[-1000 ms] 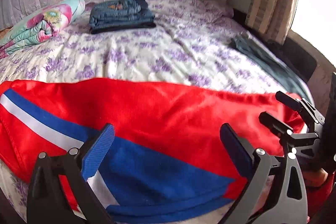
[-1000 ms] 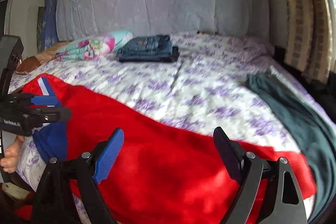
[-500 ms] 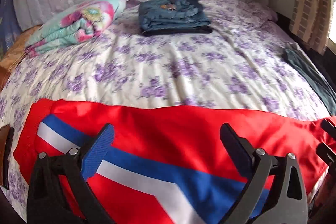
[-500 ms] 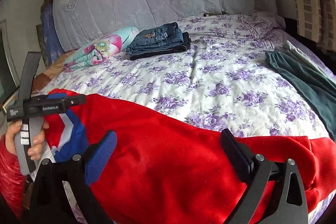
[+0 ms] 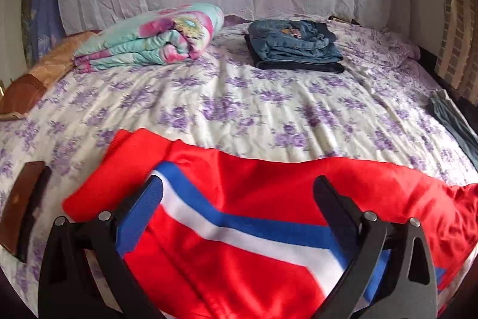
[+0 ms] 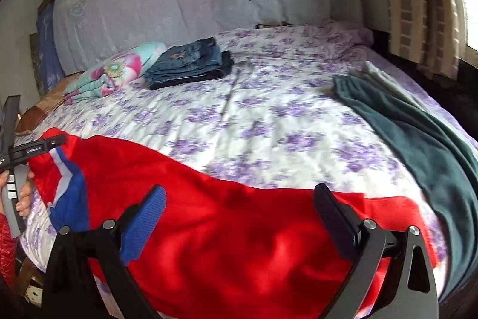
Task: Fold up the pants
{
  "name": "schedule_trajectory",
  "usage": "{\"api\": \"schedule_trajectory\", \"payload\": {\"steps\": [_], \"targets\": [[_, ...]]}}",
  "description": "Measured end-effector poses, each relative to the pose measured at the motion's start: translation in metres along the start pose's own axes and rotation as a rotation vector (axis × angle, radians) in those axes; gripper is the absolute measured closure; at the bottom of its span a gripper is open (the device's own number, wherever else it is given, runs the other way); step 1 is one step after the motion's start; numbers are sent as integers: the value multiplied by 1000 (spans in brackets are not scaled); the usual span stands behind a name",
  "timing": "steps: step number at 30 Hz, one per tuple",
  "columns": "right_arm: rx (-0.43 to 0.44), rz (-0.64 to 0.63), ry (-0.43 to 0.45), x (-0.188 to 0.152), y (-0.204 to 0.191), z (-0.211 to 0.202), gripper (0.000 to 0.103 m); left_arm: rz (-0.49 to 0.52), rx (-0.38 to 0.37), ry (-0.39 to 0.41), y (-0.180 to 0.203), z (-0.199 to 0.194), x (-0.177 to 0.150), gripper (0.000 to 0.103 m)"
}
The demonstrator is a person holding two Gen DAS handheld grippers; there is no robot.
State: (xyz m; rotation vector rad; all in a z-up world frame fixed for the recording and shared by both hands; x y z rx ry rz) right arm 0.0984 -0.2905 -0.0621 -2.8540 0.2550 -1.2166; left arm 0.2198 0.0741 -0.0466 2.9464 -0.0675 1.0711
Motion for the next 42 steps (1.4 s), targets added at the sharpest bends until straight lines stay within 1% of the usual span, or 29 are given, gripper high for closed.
{"api": "schedule_trajectory", "payload": {"steps": [2,3,5,6,7,8,9,10,13,14,15,17,18,19,20,21,22,24,25,27,28,29,30,31,33,35,36,38,42], "targets": [[20,10,-71,-12,15,21,4,6,3,-56,-11,23,-5,5],[-8,-39,-73,-19,10,28,3,25,46,-73,-10,32,-10,5],[-171,-193,-35,-28,-11,32,4,110,145,-74,8,33,-11,5],[-211,-233,-28,-29,-21,32,4,155,192,-90,17,38,-13,5],[-208,-249,-19,-29,-25,30,4,183,231,-98,21,40,-14,5],[-171,-250,-15,-28,-27,25,4,185,250,-83,22,37,-15,5],[-137,-239,-5,-26,-26,20,4,167,245,-68,22,30,-16,5],[-121,-217,15,-24,-23,14,4,142,206,-56,22,22,-16,5],[-78,-137,69,-14,-15,-4,4,82,-39,-12,35,-8,-13,5],[-45,-113,73,-11,-15,-8,4,89,-87,-2,44,-15,-10,5],[-3,-90,72,-8,-16,-11,4,110,-104,4,55,-18,-6,5],[78,-64,53,-2,-25,-9,4,171,-94,3,80,-16,-2,5],[116,-66,26,0,-32,-5,4,203,-84,-24,90,-8,-4,5],[163,-81,-22,4,-41,3,4,232,-85,-79,99,5,-8,5],[222,-97,-60,7,-52,9,4,260,-95,-166,108,23,-17,5],[288,-107,-73,13,-60,11,4,265,-100,-225,112,36,-29,5],[347,-112,-65,21,-69,11,4,238,-114,-183,108,35,-36,5],[465,-139,-54,46,-90,12,5,190,-192,-191,95,24,-42,5],[518,-157,-71,60,-103,17,8,145,-239,-197,86,21,-45,5],[583,-193,-129,88,-134,36,35,93,-274,-175,76,16,-55,5],[606,-213,-172,99,-152,50,43,93,-263,-165,76,13,-60,5],[624,-231,-226,107,-170,67,57,105,-233,-155,79,11,-64,5],[628,-242,-276,111,-187,83,64,125,-191,-142,83,9,-69,5],[614,-259,-322,113,-205,100,66,146,-153,-130,88,7,-73,5],[536,-308,-342,115,-231,126,71,161,-133,-122,91,4,-75,5],[485,-315,-353,116,-243,145,76,142,-170,-121,85,3,-73,5],[480,-302,-376,114,-244,154,85,133,-189,-120,82,3,-73,5],[506,-308,-412,101,-246,155,94,122,-211,-113,79,1,-73,5],[517,-437,-400,63,-247,126,96,124,-213,-103,79,2,-73,5]]}}
Point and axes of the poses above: each gripper's, at about its wrist camera, not at the fingertips, and z roughly the way its jaws point, y to its right, x to its top, the point moved 4 cm from there along z, roughly the way its jaws point, and after that the axes turned 11 degrees about -y, right-handed, at the moved point
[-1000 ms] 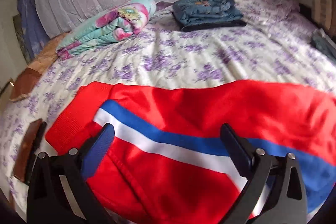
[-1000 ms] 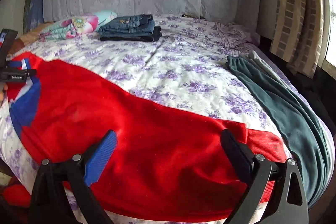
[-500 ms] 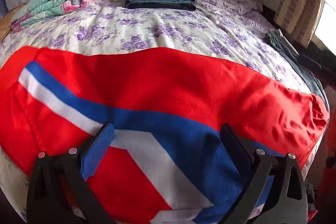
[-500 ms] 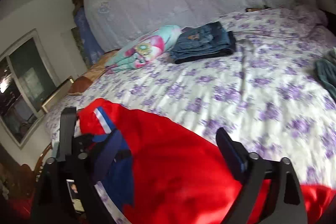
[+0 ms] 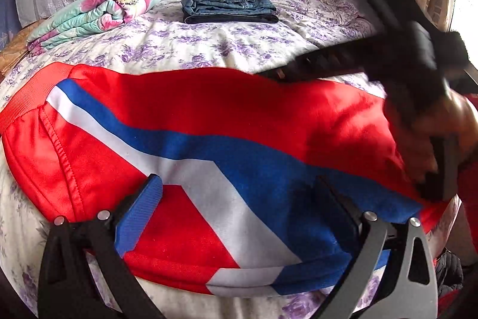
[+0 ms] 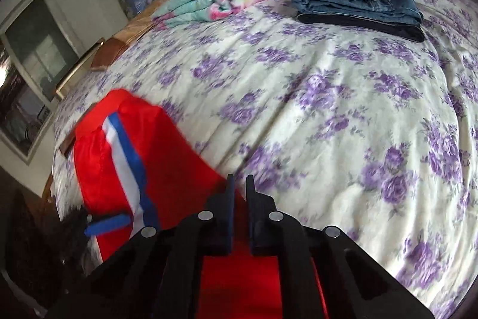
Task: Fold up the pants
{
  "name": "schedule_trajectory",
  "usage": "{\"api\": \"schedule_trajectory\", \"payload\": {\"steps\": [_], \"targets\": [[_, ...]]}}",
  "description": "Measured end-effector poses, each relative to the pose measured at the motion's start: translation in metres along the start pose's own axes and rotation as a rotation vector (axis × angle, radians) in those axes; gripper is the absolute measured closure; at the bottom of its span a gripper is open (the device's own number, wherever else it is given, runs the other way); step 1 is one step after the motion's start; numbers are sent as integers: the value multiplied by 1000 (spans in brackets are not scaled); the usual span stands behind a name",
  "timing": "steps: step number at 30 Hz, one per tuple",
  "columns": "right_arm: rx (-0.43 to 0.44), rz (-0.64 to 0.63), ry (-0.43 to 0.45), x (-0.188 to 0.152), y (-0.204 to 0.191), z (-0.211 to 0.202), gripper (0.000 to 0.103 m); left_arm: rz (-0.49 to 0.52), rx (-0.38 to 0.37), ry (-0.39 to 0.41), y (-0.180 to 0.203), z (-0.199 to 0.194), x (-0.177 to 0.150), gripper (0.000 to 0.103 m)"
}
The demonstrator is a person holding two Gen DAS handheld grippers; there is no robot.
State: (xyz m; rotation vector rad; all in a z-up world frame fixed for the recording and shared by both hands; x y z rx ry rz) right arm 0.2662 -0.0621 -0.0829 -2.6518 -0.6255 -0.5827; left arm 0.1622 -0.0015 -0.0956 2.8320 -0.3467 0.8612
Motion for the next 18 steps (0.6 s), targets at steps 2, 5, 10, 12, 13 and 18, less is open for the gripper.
{"api": "schedule_trajectory", "payload": {"steps": [2,5,10,12,13,18], "targets": [[11,9,2,-10,0,-5,96,-5,-7,2,-1,0,1,5],[19,23,18,-15,0,-11,96,-13,-17,8,-2,0,2,5],[-29,-23,30,-29,-11,-8,96,-16,-23,13,-2,-1,1,5],[-19,-15,30,-32,-13,-9,95,-14,-21,12,-2,-2,1,5],[-12,-15,28,-33,-12,-9,95,-14,-20,13,-3,-2,1,5],[49,-9,-3,-47,-13,-11,95,-17,-25,16,-4,-2,1,5]]}}
Point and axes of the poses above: each gripper's, at about its wrist camera, not at the fingertips, and z roughly the way its jaws point, y to its right, x to its top, the point moved 4 cm from there along z, roughly the way its jaws point, and after that the axes turned 11 degrees about -y, right-handed, at the moved point
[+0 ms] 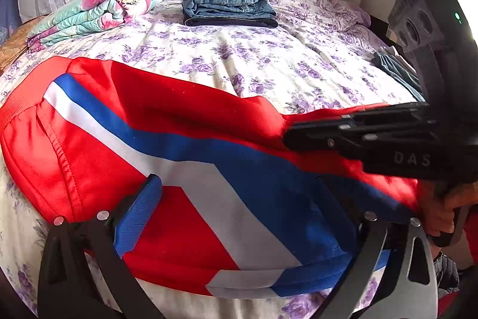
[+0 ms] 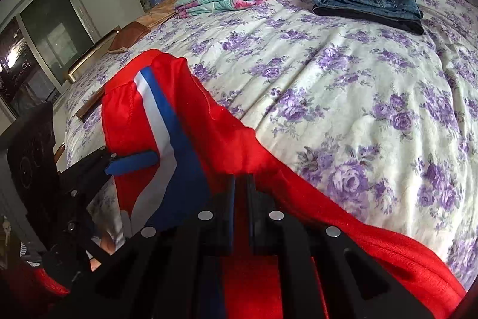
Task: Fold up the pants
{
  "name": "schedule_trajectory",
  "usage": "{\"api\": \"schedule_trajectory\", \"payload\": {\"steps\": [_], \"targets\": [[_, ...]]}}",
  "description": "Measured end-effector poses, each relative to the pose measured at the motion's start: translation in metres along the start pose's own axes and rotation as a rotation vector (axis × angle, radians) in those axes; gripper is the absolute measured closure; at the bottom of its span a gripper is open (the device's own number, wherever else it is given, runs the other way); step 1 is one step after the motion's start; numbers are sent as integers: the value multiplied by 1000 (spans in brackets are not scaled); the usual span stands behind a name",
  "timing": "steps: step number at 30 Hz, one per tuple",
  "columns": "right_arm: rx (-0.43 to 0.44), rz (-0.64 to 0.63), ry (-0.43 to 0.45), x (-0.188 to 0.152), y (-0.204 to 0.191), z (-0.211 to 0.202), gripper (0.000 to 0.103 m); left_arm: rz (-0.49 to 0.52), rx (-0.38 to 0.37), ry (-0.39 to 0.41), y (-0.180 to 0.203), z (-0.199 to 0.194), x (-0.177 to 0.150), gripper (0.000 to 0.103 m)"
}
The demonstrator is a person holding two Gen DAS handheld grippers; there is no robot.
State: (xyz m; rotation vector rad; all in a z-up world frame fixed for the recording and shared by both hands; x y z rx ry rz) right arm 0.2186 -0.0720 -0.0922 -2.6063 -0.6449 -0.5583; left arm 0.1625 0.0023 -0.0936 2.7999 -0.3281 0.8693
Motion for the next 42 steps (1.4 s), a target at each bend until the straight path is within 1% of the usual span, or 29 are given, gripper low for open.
{"api": "schedule_trajectory", "payload": {"steps": [5,7,8,10,11,12,14,16,19,20,21,22,23,24,25,27,29,31,34,38,40,42], "targets": [[75,34,-37,-7,8,0,95,1,3,-1,-1,0,0,5],[90,46,-39,-7,10,-4,95,1,3,0,-1,0,0,5],[95,48,-31,-5,10,-7,94,1,3,0,-1,0,0,5],[115,56,22,1,13,-20,80,2,4,0,0,0,0,5],[121,71,58,5,16,-27,64,3,6,0,-1,0,1,5],[117,90,87,10,21,-33,56,4,7,-1,-1,0,1,5],[123,143,120,23,36,-39,56,3,8,0,-1,0,1,5],[139,219,129,36,56,-38,56,3,8,0,-1,0,1,5],[131,309,121,57,83,-27,56,4,8,0,-2,0,1,5],[124,338,114,62,92,-21,58,4,8,0,-2,0,1,5],[122,358,95,66,97,-13,61,4,9,0,-2,0,1,5],[138,366,64,67,99,-4,61,4,9,0,-1,0,0,5],[172,363,29,66,95,5,62,4,8,0,-2,0,0,5],[189,336,9,63,86,10,62,3,8,0,-1,0,0,5],[172,286,3,60,74,11,62,3,8,1,-1,0,0,5],[103,167,8,51,49,10,62,3,8,1,-2,0,0,5],[49,89,11,42,32,9,62,4,10,1,-2,0,0,5],[17,58,12,37,26,8,62,4,9,1,-2,0,0,5],[20,40,18,33,22,6,62,4,9,1,-2,0,0,5],[-26,-70,13,23,4,6,62,5,11,0,-2,0,0,5],[-42,-85,11,23,1,7,62,7,13,-1,-3,0,0,5],[-32,-86,5,24,1,9,62,6,13,-1,-3,0,0,5]]}}
Point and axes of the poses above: each gripper's, at about its wrist camera, not at the fingertips, and z roughly the way its jaws point, y to its right, x to its top, the point moved 4 cm from there along z, roughly the way its jaws point, and after that the axes turned 11 degrees about -y, right-handed, at the moved point
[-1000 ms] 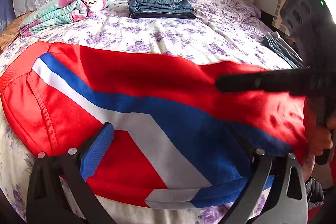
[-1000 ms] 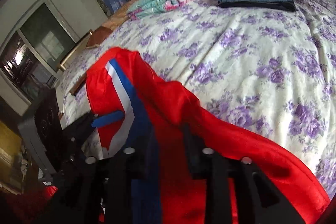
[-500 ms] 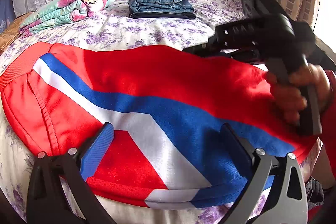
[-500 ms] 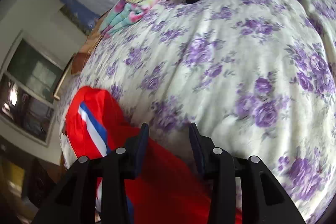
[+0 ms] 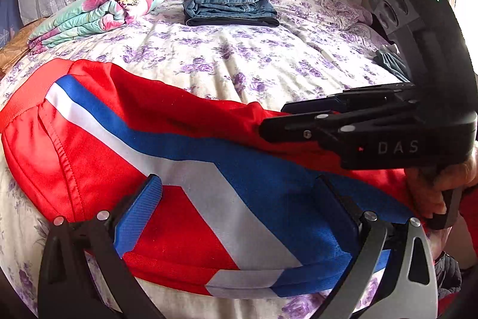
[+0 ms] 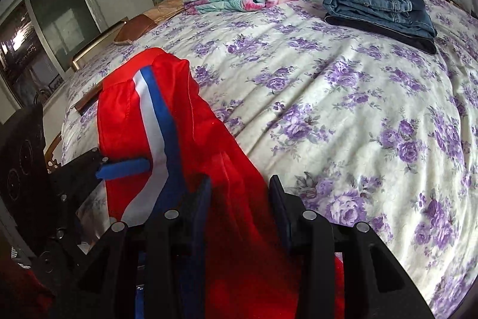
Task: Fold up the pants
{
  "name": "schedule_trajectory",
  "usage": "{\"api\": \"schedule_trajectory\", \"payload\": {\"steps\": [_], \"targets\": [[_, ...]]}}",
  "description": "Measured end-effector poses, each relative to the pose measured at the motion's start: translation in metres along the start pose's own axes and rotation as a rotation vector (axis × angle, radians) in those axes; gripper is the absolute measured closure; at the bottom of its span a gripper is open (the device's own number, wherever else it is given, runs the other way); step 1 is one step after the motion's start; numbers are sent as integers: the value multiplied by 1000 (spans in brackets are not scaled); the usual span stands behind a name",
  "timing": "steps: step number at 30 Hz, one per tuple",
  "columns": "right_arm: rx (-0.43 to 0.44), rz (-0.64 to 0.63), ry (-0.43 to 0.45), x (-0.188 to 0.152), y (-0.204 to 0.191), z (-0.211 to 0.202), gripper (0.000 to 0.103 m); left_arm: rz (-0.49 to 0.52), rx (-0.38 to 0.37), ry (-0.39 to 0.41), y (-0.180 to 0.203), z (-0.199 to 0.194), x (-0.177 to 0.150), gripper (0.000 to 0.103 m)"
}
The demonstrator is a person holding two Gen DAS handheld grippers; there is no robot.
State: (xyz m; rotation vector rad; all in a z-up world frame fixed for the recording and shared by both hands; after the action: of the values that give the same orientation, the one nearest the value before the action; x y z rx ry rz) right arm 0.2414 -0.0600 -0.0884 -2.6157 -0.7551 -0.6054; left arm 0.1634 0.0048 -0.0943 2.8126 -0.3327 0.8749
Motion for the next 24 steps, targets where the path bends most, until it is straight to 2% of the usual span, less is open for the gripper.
{"api": "schedule_trajectory", "payload": {"steps": [4,9,15,16,20,24], "targets": [[-26,-60,1,1,-11,2,63,0,0,0,0,0,0,5],[-139,-187,40,1,-33,-2,64,-1,-1,1,0,0,0,5],[-192,-254,41,9,-39,1,67,-3,1,1,-1,0,0,5],[-191,-257,41,9,-39,1,68,-3,0,1,-2,0,0,5],[-174,-254,66,4,-40,-6,84,-3,-1,3,-2,0,0,5],[-123,-208,97,4,-35,-15,88,-4,-1,3,-1,0,0,5]]}}
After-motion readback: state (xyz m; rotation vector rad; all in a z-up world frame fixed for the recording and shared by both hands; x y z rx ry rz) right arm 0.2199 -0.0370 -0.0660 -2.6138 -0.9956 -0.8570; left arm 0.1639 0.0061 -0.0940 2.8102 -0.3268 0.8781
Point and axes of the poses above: each gripper's, at about its wrist camera, not at the fingertips, and z roughly the way its jaws point, y to its right, x to its top, the point moved 4 cm from there along z, roughly the way its jaws point, and after that the axes turned 11 degrees about -y, right-handed, at the moved point
